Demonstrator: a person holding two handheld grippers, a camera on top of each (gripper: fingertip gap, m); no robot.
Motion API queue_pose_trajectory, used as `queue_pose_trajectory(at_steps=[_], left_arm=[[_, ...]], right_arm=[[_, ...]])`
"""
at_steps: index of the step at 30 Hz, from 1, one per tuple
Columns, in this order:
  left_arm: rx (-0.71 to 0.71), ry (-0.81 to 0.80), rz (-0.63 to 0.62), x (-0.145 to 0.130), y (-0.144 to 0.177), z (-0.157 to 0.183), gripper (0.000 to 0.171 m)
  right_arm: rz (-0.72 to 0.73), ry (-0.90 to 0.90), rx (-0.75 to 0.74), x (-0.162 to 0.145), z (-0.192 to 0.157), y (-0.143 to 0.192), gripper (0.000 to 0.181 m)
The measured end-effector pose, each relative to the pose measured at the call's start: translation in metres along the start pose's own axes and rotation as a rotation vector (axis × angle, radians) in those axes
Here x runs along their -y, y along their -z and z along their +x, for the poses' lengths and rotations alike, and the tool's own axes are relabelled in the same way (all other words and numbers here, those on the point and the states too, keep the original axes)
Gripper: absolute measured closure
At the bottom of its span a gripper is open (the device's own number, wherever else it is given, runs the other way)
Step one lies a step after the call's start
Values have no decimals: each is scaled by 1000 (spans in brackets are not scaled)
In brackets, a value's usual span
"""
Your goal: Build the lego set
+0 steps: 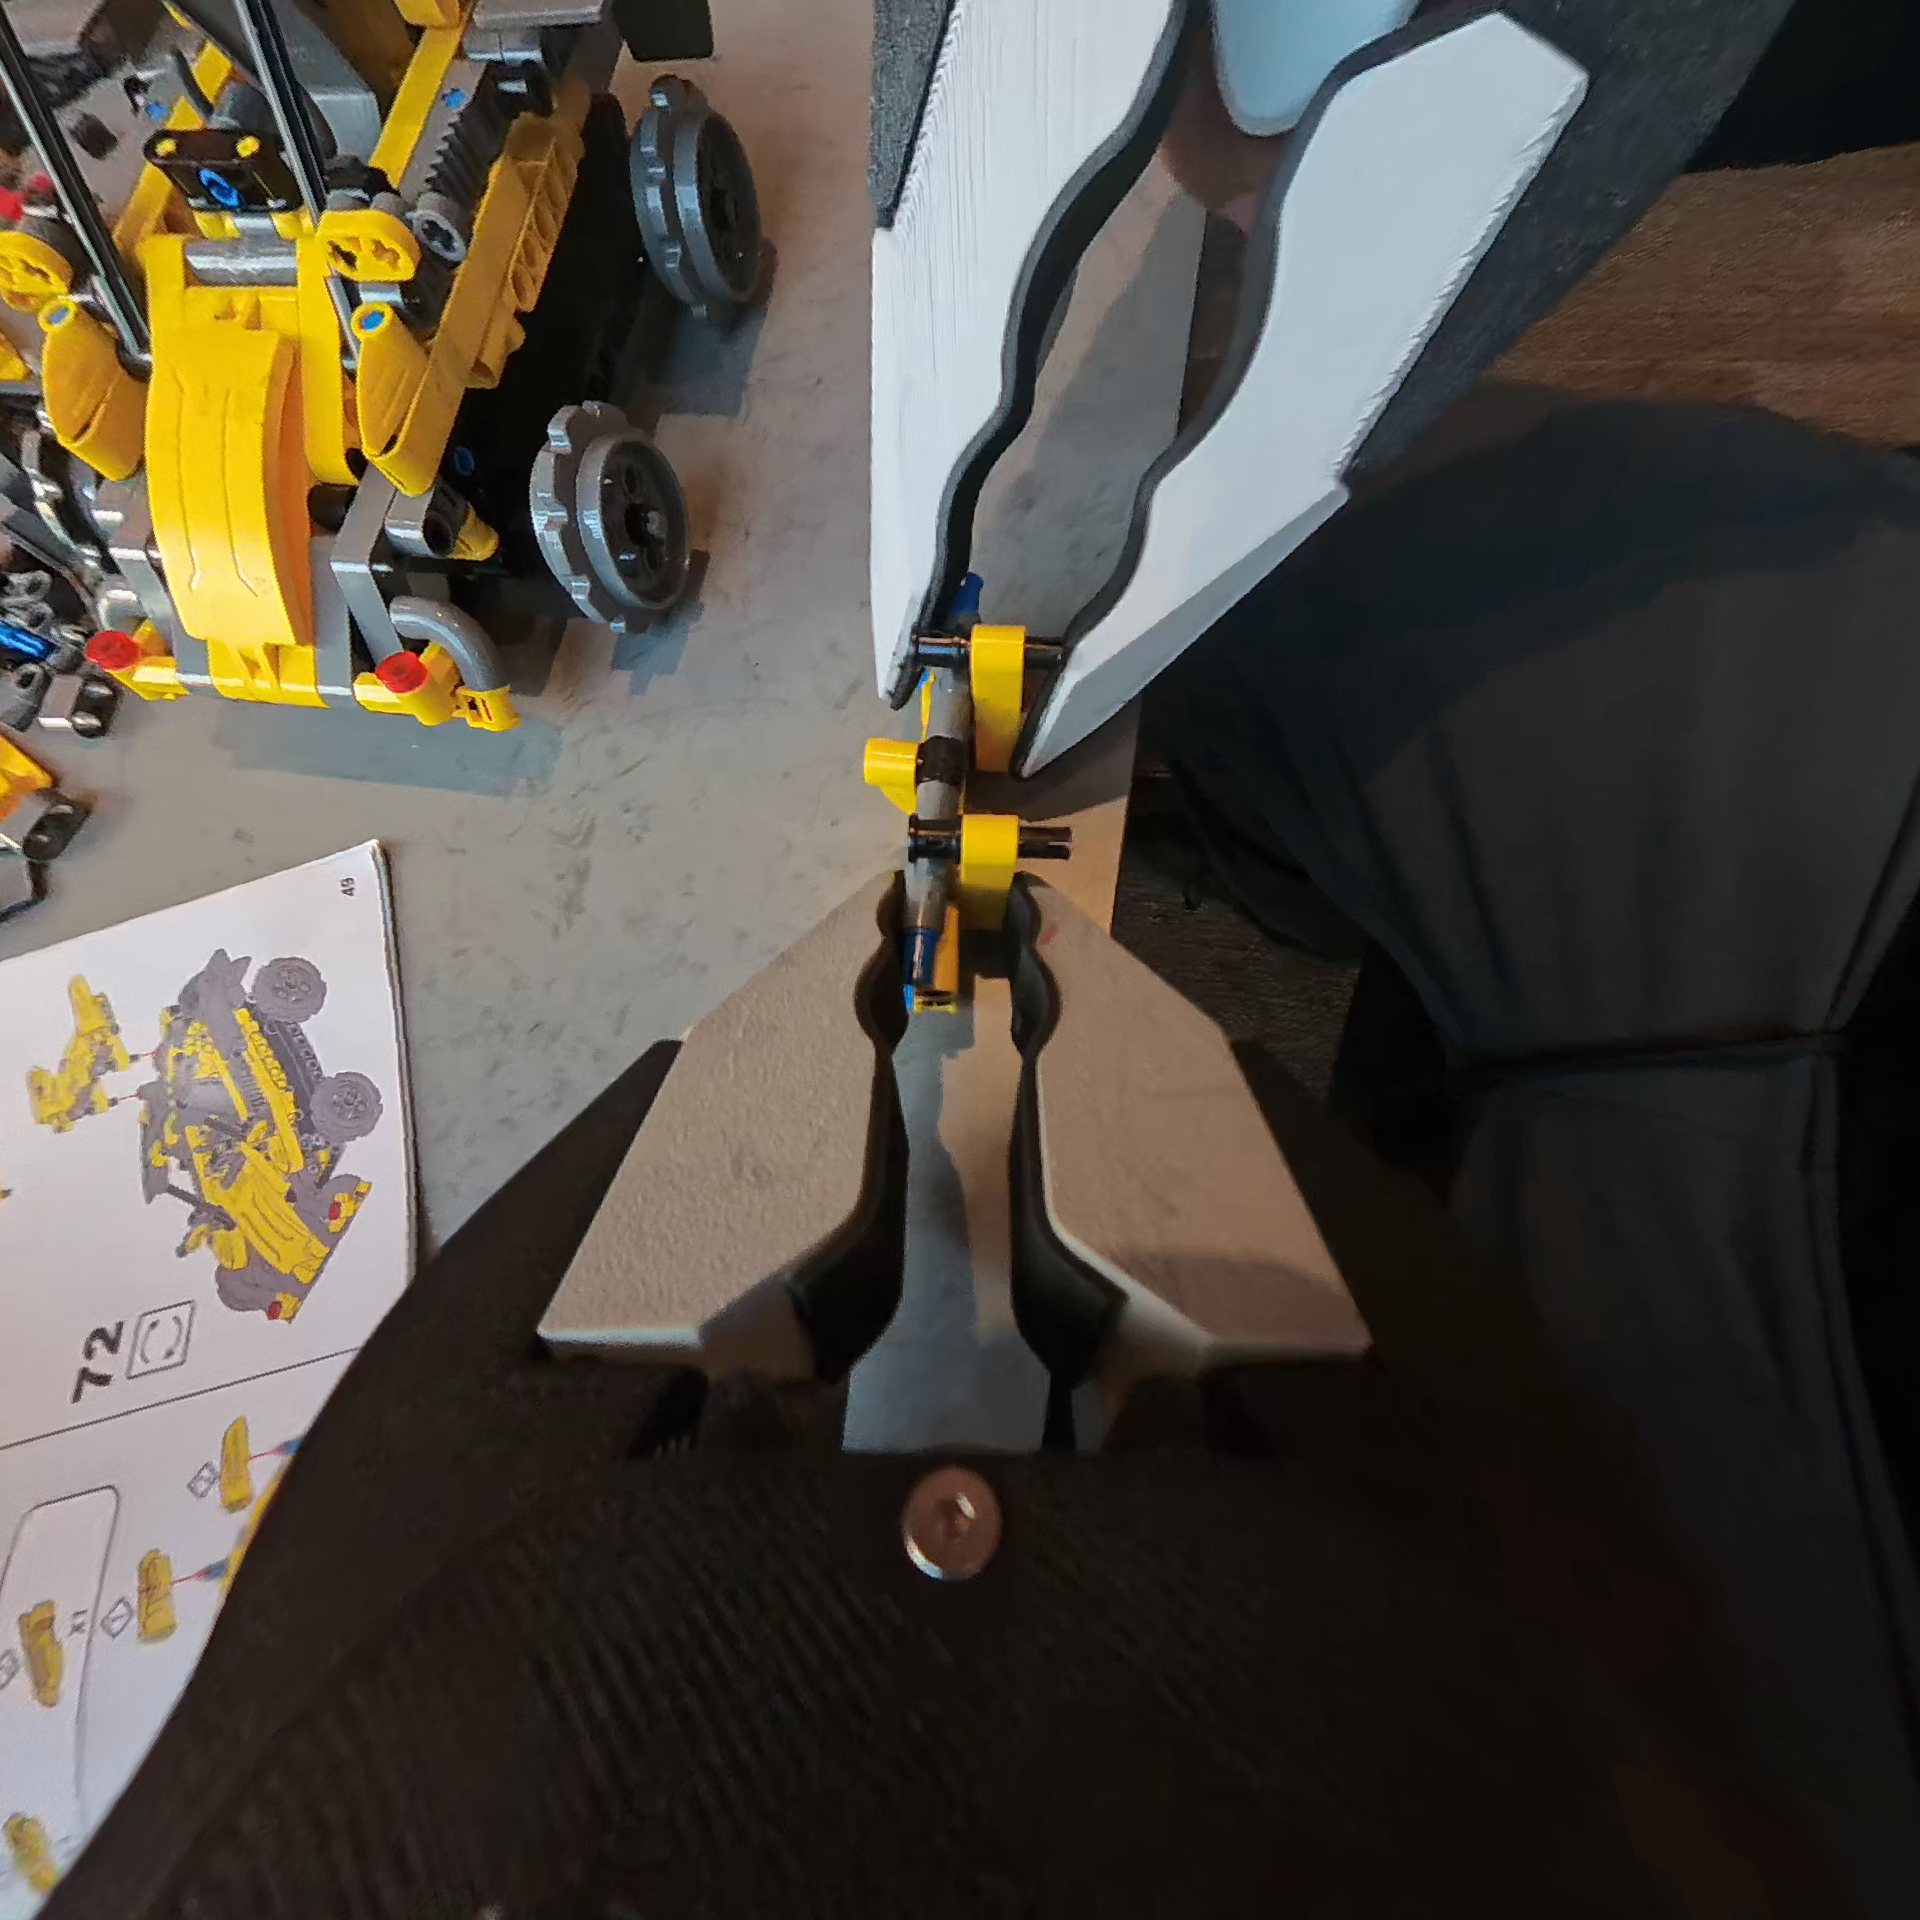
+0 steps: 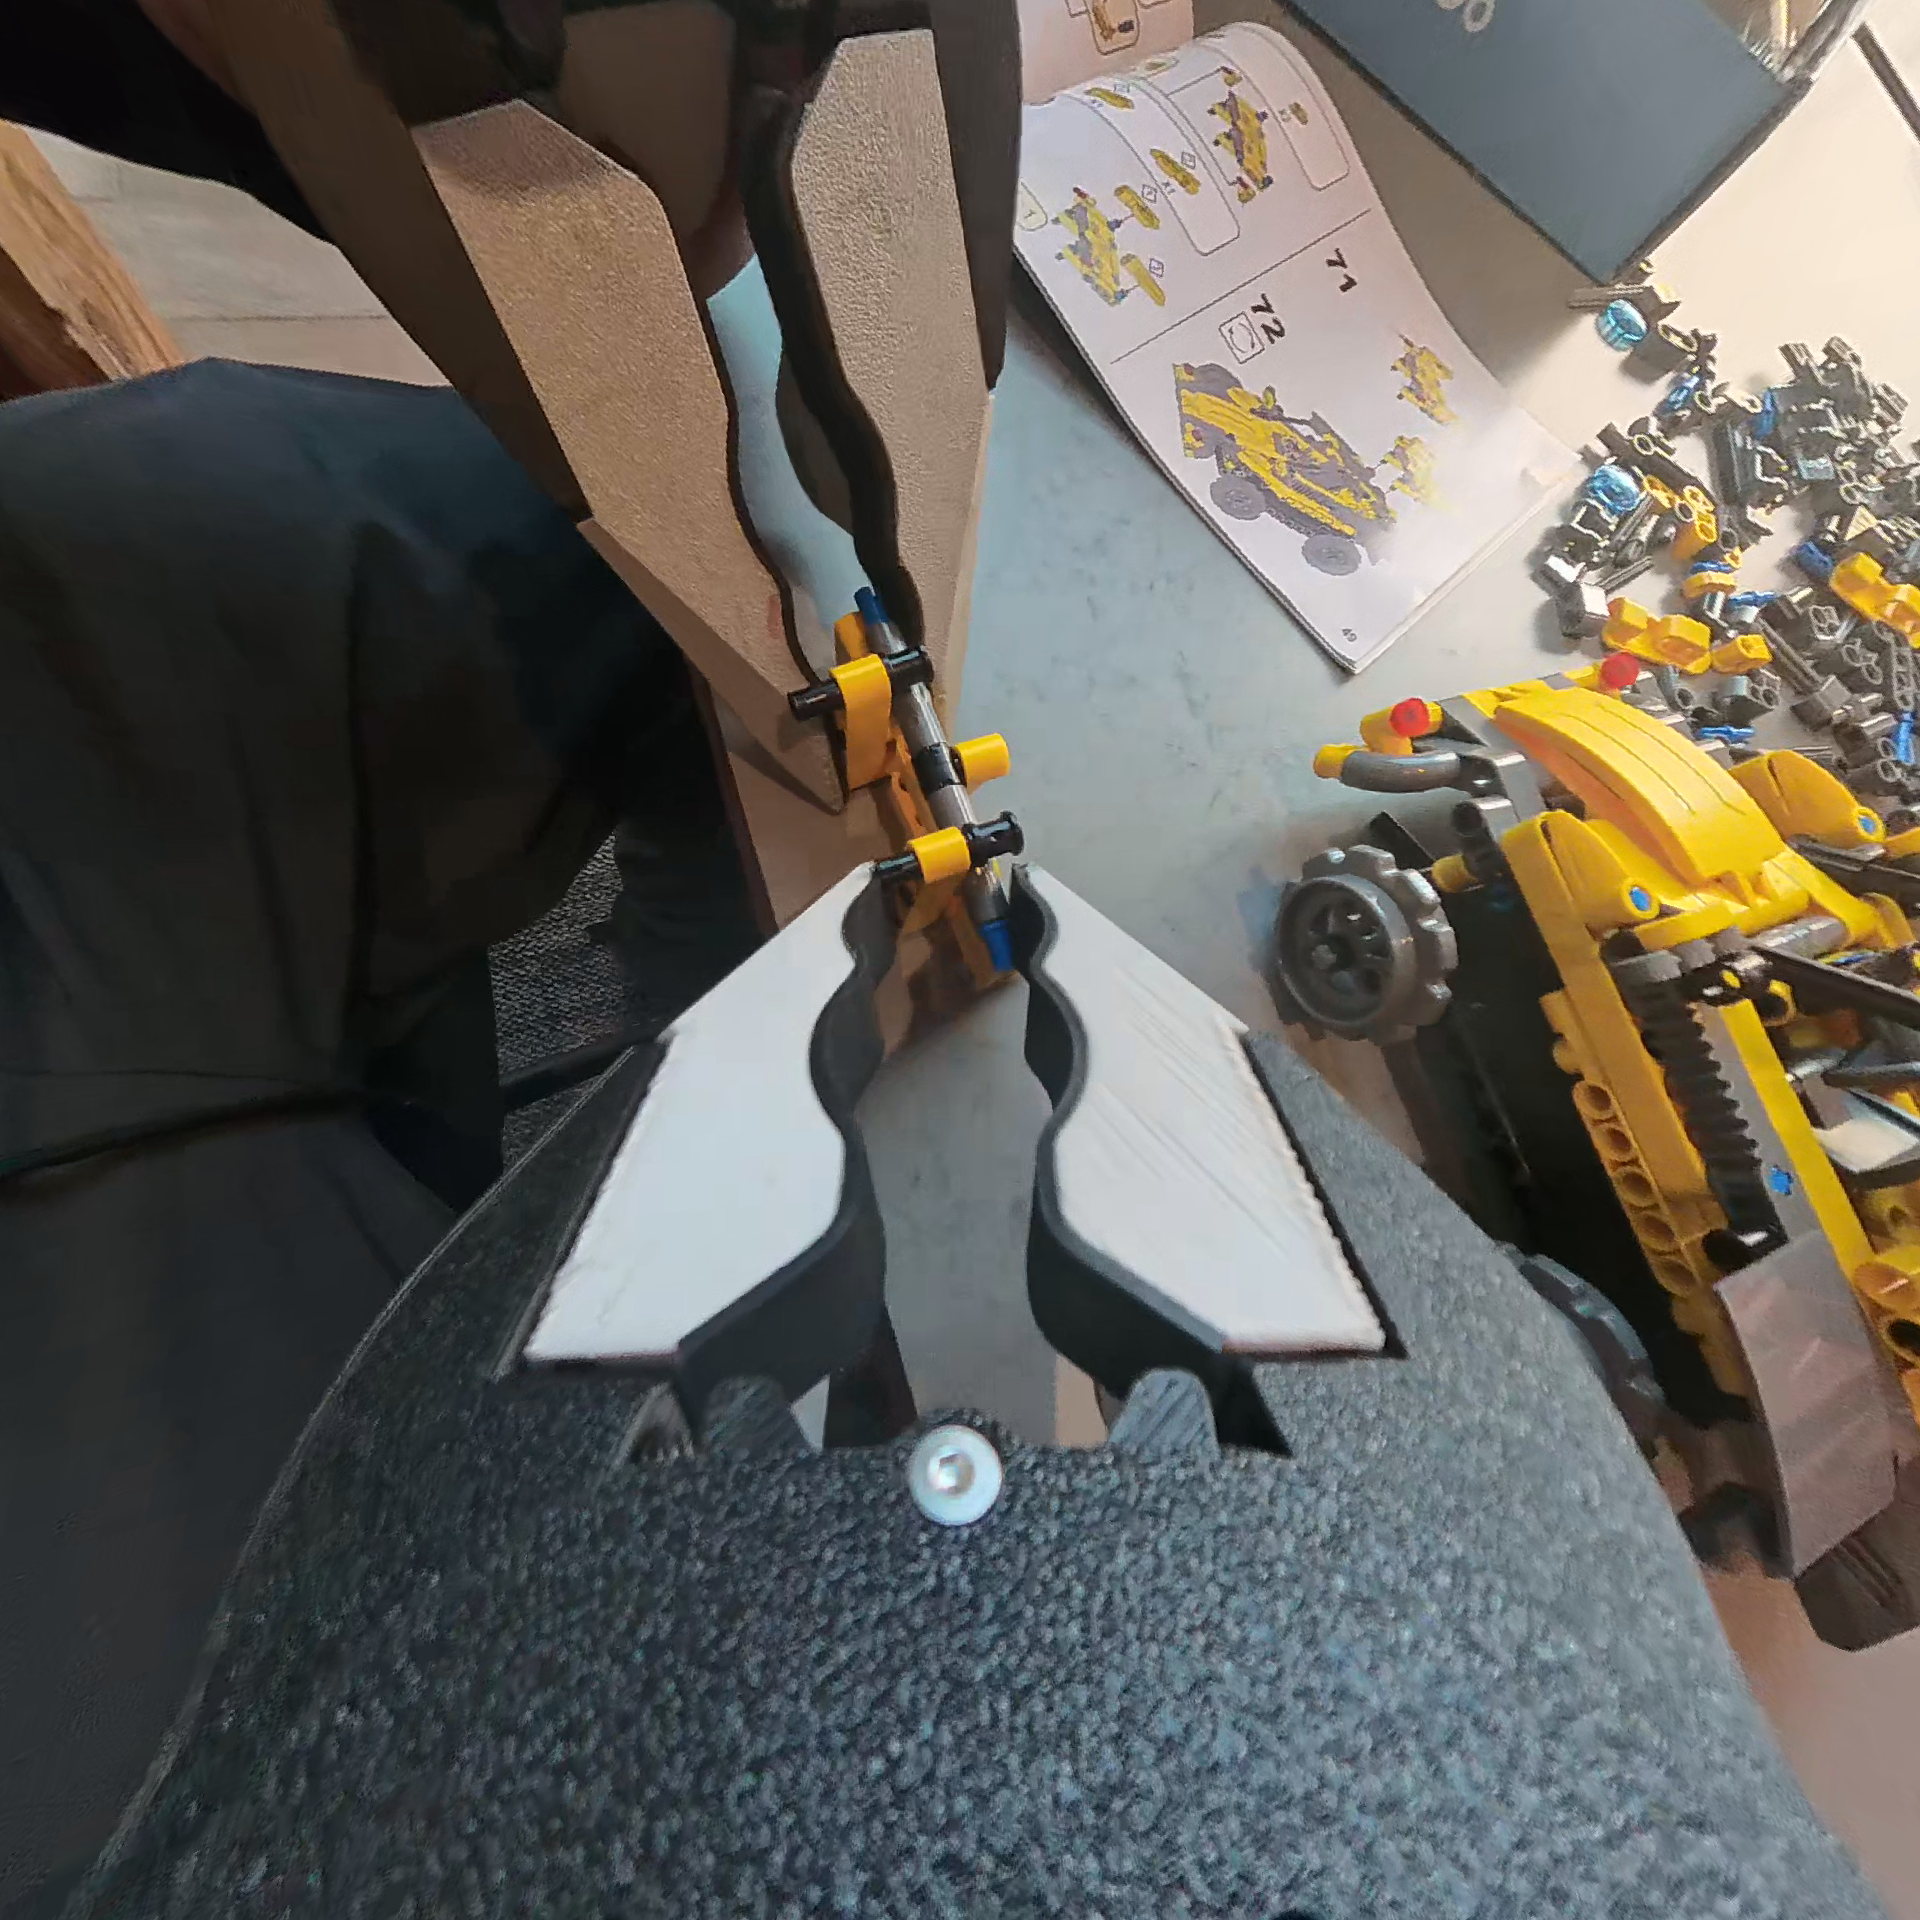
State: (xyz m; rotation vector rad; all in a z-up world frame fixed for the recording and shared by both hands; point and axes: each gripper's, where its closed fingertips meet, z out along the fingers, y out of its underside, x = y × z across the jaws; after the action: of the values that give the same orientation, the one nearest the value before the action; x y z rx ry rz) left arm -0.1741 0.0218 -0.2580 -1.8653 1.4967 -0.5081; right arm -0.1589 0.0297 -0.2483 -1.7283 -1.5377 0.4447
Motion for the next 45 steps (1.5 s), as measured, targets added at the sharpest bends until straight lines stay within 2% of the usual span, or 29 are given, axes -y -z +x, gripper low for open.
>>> queue_pose_trajectory(at_steps=[2,4,5,7,9,13,18,22,28,32,37,41,45], left_arm=[[36,-72,8,0,2,-2,158],[165,-268,33,1,5,-9,158],[258,-398,32,1,7,-14,157],[419,-622,23,2,10,-19,158],[470,-700,17,1,8,-18,158],[453,-659,19,1,8,-20,156],[451,-566,-37,-2,17,-33,136],[357,-488,-72,-10,29,-29,125],[262,-393,-80,-18,40,-24,128],[206,-361,-15,-8,44,-14,144],[227,-360,-114,-25,40,-22,138],[219,-285,-101,-33,42,-31,137],[202,-202,-64,-39,45,-37,136]], right_arm=[[20,33,-34,1,-1,0,158],[48,133,-105,2,-1,0,155],[49,178,-121,1,-4,1,144],[52,187,-157,1,-4,3,143],[60,149,-163,0,-2,4,138],[76,80,-100,-2,-5,3,141],[117,-15,-108,-5,3,4,128],[143,-53,-104,-9,4,7,126],[168,-99,-50,-4,3,17,126],[154,-107,-43,-5,3,18,124],[151,-235,15,-5,1,13,114],[192,-364,72,8,-1,6,103],[124,-380,72,7,-5,-10,109]])
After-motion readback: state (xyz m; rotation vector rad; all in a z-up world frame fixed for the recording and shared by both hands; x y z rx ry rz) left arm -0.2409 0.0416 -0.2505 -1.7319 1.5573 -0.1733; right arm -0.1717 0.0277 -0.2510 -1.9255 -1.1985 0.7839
